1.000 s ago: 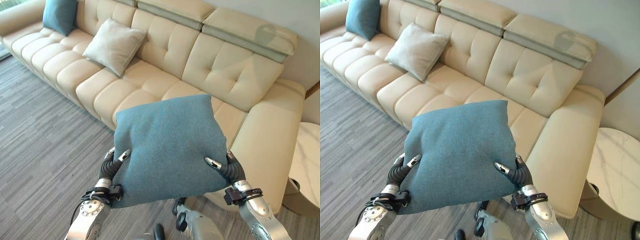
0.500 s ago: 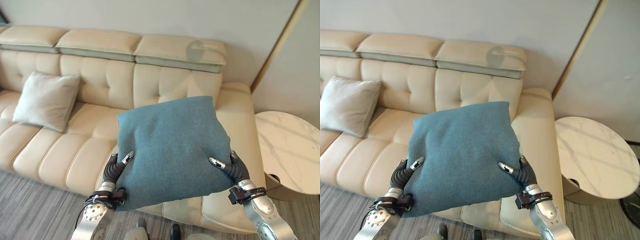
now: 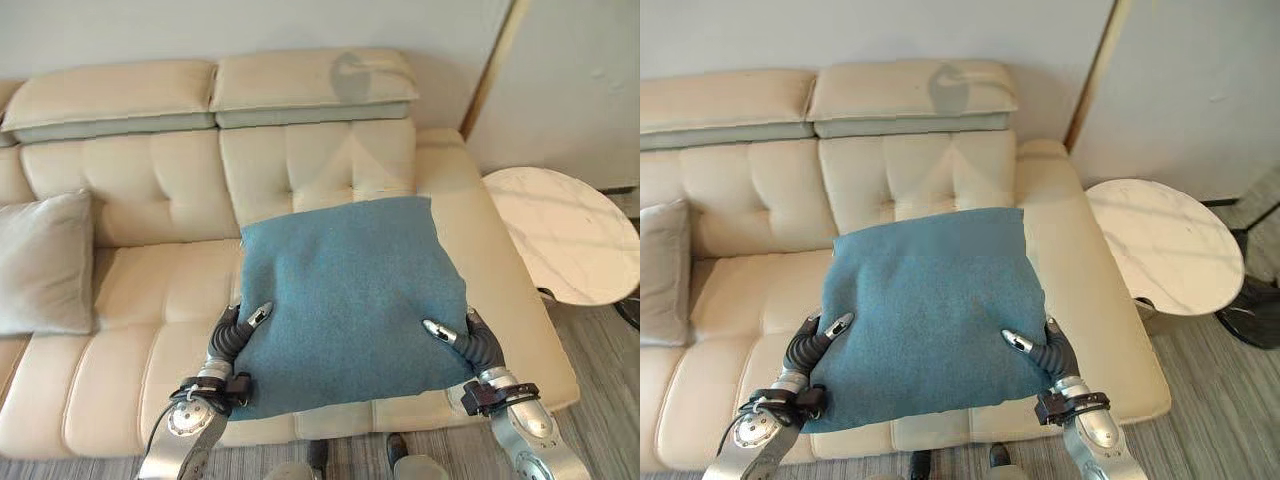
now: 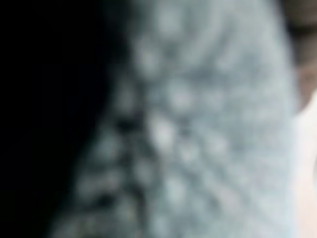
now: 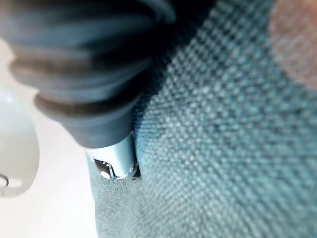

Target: Pick up all the scattered cushions and arrange them neatly on the sofa.

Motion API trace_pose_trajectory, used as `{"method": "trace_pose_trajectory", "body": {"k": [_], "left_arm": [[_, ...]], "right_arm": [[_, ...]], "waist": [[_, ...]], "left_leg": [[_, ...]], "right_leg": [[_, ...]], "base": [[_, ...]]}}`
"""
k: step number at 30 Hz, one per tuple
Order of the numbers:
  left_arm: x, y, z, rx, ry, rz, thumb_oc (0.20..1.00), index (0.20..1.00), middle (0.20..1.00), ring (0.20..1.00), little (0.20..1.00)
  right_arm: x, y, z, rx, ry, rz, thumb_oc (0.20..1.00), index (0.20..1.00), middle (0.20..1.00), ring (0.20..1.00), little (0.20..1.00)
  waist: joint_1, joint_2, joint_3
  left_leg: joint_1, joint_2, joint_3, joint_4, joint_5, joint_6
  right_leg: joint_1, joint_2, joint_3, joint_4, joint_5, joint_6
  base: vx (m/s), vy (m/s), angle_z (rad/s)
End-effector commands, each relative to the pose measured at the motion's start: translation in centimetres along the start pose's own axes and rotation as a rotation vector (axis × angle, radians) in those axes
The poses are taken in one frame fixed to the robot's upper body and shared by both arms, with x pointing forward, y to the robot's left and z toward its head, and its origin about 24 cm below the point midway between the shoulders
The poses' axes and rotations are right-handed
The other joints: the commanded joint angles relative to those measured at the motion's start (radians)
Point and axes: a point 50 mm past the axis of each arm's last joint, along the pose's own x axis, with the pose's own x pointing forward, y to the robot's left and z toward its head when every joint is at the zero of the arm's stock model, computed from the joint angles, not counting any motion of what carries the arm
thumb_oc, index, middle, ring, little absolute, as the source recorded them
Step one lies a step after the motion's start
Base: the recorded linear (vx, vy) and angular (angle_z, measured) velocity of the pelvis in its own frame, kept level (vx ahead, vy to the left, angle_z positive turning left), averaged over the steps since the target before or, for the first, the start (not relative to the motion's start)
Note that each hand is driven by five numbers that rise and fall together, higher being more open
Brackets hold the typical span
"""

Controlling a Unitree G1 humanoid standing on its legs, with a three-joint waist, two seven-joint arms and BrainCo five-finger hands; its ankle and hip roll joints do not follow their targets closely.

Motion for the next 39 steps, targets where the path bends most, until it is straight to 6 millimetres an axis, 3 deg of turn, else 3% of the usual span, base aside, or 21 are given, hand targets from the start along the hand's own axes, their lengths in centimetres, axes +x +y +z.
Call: {"method": "trace_pose_trajectory", "body": {"k": [1,6,10,14,17,18,19,22,25,27,28,29,30,32,34,35,36,37,38,39], "left_arm": [[0.7,-2.7,4.3,-0.016,-0.269,-0.14,0.2,0.2,0.2,0.2,0.2],[1.9,-2.9,4.8,0.084,-0.322,-0.098,0.2,0.2,0.2,0.2,0.2],[3.4,-4.0,5.7,0.12,-0.393,-0.046,0.2,0.2,0.2,0.2,0.2],[7.8,-7.5,11.4,0.213,-0.662,0.032,0.2,0.2,0.2,0.2,0.2],[11.4,-9.3,18.7,0.329,-0.915,0.171,0.2,0.2,0.2,0.2,0.2],[12.2,-9.8,21.9,0.38,-1.008,0.238,0.2,0.2,0.2,0.2,0.2],[12.2,-9.8,22.0,0.38,-1.012,0.238,0.2,0.2,0.2,0.2,0.2],[13.2,-10.1,26.8,0.517,-1.137,0.352,0.2,0.2,0.2,0.2,0.2],[13.8,-9.8,30.6,0.618,-1.195,0.458,0.2,0.2,0.2,0.2,0.2],[14.0,-9.2,33.6,0.762,-1.228,0.548,0.2,0.2,0.2,0.2,0.2],[14.0,-9.3,33.7,0.761,-1.232,0.548,0.2,0.2,0.2,0.2,0.2],[14.0,-8.7,35.1,0.838,-1.24,0.595,0.2,0.2,0.2,0.2,0.2],[13.4,-7.9,37.2,0.92,-1.27,0.668,0.2,0.2,0.2,0.2,0.2],[12.8,-4.6,39.6,1.072,-1.241,0.806,0.2,0.2,0.2,0.2,0.2],[12.1,-0.3,40.8,1.126,-1.128,0.951,0.2,0.2,0.2,0.2,0.2],[11.8,1.9,40.8,1.143,-1.059,1.0,0.664,0.664,0.664,0.664,0.664],[11.6,3.5,40.7,1.128,-0.999,1.037,1.0,1.0,1.0,1.0,1.0],[11.5,4.2,40.6,1.098,-0.975,1.043,1.0,1.0,1.0,1.0,1.0],[11.3,6.4,39.9,1.094,-0.886,1.078,1.0,1.0,1.0,1.0,1.0],[11.2,6.9,39.7,1.095,-0.868,1.084,1.0,1.0,1.0,1.0,1.0]], "right_arm": [[2.0,3.9,3.9,0.013,-0.236,0.205,0.2,0.2,0.2,0.2,0.2],[3.7,4.9,3.0,0.048,-0.224,0.186,0.2,0.2,0.2,0.2,0.2],[6.2,6.6,4.1,-0.005,-0.295,0.172,0.2,0.2,0.2,0.2,0.2],[11.1,9.9,10.5,-0.115,-0.558,0.126,0.2,0.2,0.2,0.2,0.2],[14.4,11.4,17.8,-0.279,-0.802,0.001,0.2,0.2,0.2,0.2,0.2],[15.0,11.5,21.3,-0.337,-0.91,-0.076,0.2,0.2,0.2,0.2,0.2],[15.0,11.5,21.4,-0.337,-0.914,-0.078,0.2,0.2,0.2,0.2,0.2],[15.6,11.4,25.8,-0.435,-1.051,-0.218,0.2,0.2,0.2,0.2,0.2],[16.2,11.2,28.7,-0.514,-1.116,-0.315,0.2,0.2,0.2,0.2,0.2],[16.3,9.8,31.7,-0.597,-1.17,-0.428,0.2,0.2,0.2,0.2,0.2],[16.3,9.8,31.9,-0.596,-1.173,-0.43,0.2,0.2,0.2,0.2,0.2],[16.1,8.8,33.2,-0.653,-1.198,-0.482,0.2,0.2,0.2,0.2,0.2],[15.6,6.7,35.5,-0.747,-1.222,-0.588,0.2,0.2,0.2,0.2,0.2],[13.7,2.8,38.7,-0.841,-1.262,-0.77,0.2,0.2,0.2,0.2,0.2],[11.9,-1.5,40.5,-0.865,-1.227,-0.943,0.2,0.2,0.2,0.2,0.2],[11.4,-3.5,40.7,-0.894,-1.17,-1.015,0.2,0.2,0.2,0.2,0.2],[10.9,-4.7,40.9,-0.899,-1.14,-1.055,0.357,0.357,0.357,0.357,0.357],[10.9,-5.2,40.8,-0.887,-1.119,-1.068,0.517,0.517,0.517,0.517,0.517],[10.6,-6.9,40.3,-0.886,-1.054,-1.12,1.0,1.0,1.0,1.0,1.0],[10.5,-7.7,40.0,-0.886,-1.026,-1.141,1.0,1.0,1.0,1.0,1.0]], "waist": [[0.03,-0.005,-0.098],[0.049,-0.009,-0.111],[0.068,-0.02,-0.102],[0.093,-0.032,-0.013],[0.095,-0.019,0.08],[0.091,-0.007,0.091],[0.091,-0.008,0.088],[0.083,0.011,0.094],[0.079,0.021,0.103],[0.076,0.03,0.112],[0.077,0.029,0.111],[0.074,0.033,0.12],[0.073,0.04,0.124],[0.069,0.042,0.138],[0.07,0.039,0.147],[0.069,0.039,0.152],[0.069,0.037,0.155],[0.068,0.034,0.159],[0.066,0.035,0.157],[0.065,0.035,0.161]], "left_leg": [[0.005,0.063,0.014,0.004,-0.079,0.002],[0.027,0.059,0.035,-0.002,-0.092,0.006],[0.025,0.053,0.017,0.006,-0.101,0.008],[-0.123,0.048,-0.019,0.09,-0.097,-0.002],[-0.33,0.041,-0.048,0.213,-0.083,-0.012],[-0.428,0.033,-0.061,0.265,-0.088,-0.013],[-0.438,0.033,-0.061,0.272,-0.09,-0.013],[-0.57,0.021,-0.082,0.323,-0.079,-0.012],[-0.695,0.015,-0.088,0.372,-0.071,-0.015],[-0.784,0.011,-0.094,0.408,-0.064,-0.02],[-0.788,0.011,-0.095,0.412,-0.072,-0.021],[-0.833,0.01,-0.095,0.435,-0.066,-0.022],[-0.91,0.004,-0.101,0.467,-0.062,-0.023],[-1.001,0.003,-0.101,0.521,-0.066,-0.025],[-1.067,0.004,-0.098,0.561,-0.077,-0.026],[-1.085,0.003,-0.097,0.58,-0.087,-0.028],[-1.092,0.002,-0.096,0.585,-0.089,-0.028],[-1.089,0.003,-0.095,0.584,-0.089,-0.029],[-1.092,0.004,-0.087,0.582,-0.084,-0.027],[-1.082,0.004,-0.086,0.582,-0.091,-0.028]], "right_leg": [[0.021,0.065,-0.081,-0.009,-0.062,-0.026],[0.036,0.056,-0.118,-0.02,-0.065,-0.017],[0.05,0.046,-0.144,-0.024,-0.084,-0.02],[-0.041,0.038,-0.172,-0.012,-0.073,-0.028],[-0.255,0.036,-0.173,0.124,-0.065,-0.035],[-0.36,0.04,-0.163,0.202,-0.079,-0.034],[-0.371,0.04,-0.163,0.209,-0.082,-0.034],[-0.508,0.042,-0.158,0.289,-0.093,-0.032],[-0.637,0.041,-0.151,0.348,-0.098,-0.031],[-0.733,0.04,-0.151,0.394,-0.1,-0.029],[-0.737,0.04,-0.15,0.399,-0.107,-0.028],[-0.784,0.038,-0.148,0.427,-0.105,-0.028],[-0.863,0.039,-0.143,0.463,-0.105,-0.024],[-0.957,0.037,-0.139,0.518,-0.112,-0.024],[-1.028,0.034,-0.135,0.556,-0.12,-0.026],[-1.042,0.036,-0.132,0.566,-0.127,-0.027],[-1.049,0.037,-0.129,0.569,-0.128,-0.028],[-1.049,0.039,-0.13,0.568,-0.129,-0.028],[-1.054,0.042,-0.129,0.562,-0.121,-0.032],[-1.042,0.043,-0.128,0.557,-0.125,-0.032]], "base": [[0.05,0.094,-0.6],[0.08,0.073,-0.23],[0.06,0.043,0.08],[-0.22,-0.021,0.41],[-0.42,0.011,0.37],[-0.21,0.048,0.32],[-0.11,0.054,0.23],[-0.07,0.041,0.04],[-0.09,0.039,0.11],[-0.06,0.016,0.08],[-0.05,0.004,0.12],[-0.06,0.026,0.12],[-0.08,0.038,0.11],[-0.04,0.025,0.05],[-0.01,0.007,0.0],[0.0,0.001,-0.08],[0.0,0.007,-0.11],[-0.02,0.009,-0.08],[-0.01,0.004,-0.06],[-0.01,0.003,-0.07]]}}
